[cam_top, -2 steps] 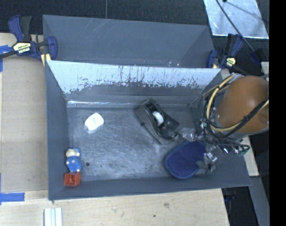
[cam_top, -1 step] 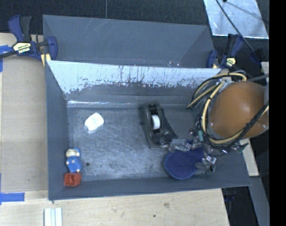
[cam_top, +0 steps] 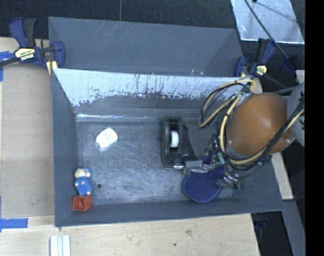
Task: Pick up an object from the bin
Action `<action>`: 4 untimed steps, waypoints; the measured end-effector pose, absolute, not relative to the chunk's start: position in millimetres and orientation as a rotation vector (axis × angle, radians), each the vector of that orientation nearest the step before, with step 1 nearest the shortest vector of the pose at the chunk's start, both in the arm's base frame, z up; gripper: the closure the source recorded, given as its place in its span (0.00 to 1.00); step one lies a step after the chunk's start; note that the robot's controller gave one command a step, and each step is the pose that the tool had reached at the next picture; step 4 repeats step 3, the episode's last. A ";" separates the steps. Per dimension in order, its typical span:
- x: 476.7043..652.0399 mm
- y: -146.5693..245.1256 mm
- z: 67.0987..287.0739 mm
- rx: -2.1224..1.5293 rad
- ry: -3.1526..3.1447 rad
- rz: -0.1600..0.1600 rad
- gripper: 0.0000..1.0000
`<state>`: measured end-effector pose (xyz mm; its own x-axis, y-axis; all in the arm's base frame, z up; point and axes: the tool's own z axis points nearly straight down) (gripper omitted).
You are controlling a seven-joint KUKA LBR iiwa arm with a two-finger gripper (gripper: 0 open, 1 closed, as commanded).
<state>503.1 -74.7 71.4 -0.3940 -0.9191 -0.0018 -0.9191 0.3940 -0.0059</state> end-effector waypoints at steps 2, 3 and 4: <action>505.5 -74.2 74.9 -1.718 2.617 -0.011 1.00; 508.9 -72.8 126.5 -1.715 2.617 -0.008 1.00; 508.9 -72.8 126.5 -1.715 2.617 -0.008 1.00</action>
Offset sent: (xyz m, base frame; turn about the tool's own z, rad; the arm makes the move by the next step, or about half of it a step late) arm 0.0000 0.0000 0.0000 0.0000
